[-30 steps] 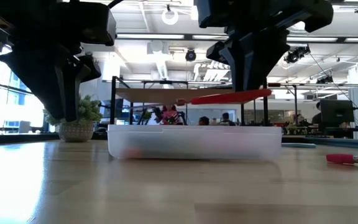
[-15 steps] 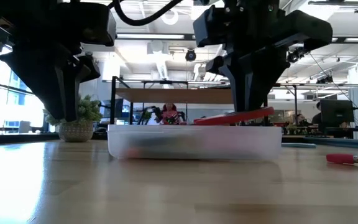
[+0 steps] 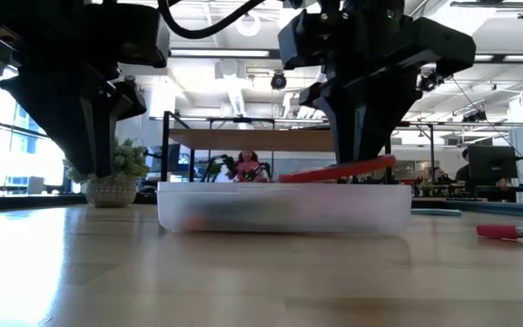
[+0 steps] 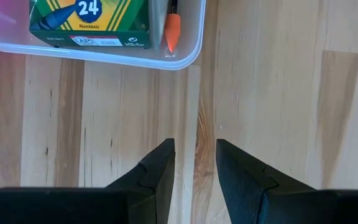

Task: Pack school essentials
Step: Put the red scissors into the pink supply box, then put the blue sticky note into the pink supply box

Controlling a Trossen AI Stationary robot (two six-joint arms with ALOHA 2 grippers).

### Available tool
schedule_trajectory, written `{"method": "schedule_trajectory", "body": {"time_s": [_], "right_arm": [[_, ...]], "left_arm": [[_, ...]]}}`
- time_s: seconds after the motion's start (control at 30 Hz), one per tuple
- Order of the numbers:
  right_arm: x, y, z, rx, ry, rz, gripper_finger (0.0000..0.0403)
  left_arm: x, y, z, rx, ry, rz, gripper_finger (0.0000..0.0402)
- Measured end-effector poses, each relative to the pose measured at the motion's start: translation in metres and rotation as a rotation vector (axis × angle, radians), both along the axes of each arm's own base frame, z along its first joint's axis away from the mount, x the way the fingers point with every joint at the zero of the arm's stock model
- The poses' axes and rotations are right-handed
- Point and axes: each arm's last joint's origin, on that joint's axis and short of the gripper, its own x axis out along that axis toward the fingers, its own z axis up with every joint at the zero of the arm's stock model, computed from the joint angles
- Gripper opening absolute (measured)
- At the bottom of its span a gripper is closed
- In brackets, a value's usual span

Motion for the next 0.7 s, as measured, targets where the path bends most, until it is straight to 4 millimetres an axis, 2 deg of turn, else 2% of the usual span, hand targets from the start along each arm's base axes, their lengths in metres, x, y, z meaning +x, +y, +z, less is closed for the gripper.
{"method": "schedule_trajectory", "body": {"time_s": [0.17, 0.57, 0.7], "right_arm": [[0.000, 0.000, 0.000, -0.014, 0.001, -0.003, 0.0147], [-0.003, -0.001, 0.003, -0.016, 0.012, -0.021, 0.0151], [-0.007, -0.003, 0.012, -0.035, -0.010, -0.052, 0.0151]], "left_arm": [[0.000, 0.000, 0.000, 0.000, 0.000, 0.000, 0.0106], [0.000, 0.000, 0.000, -0.001, 0.000, 0.000, 0.0106], [0.000, 0.000, 0.000, -0.001, 0.000, 0.000, 0.0106]]}}
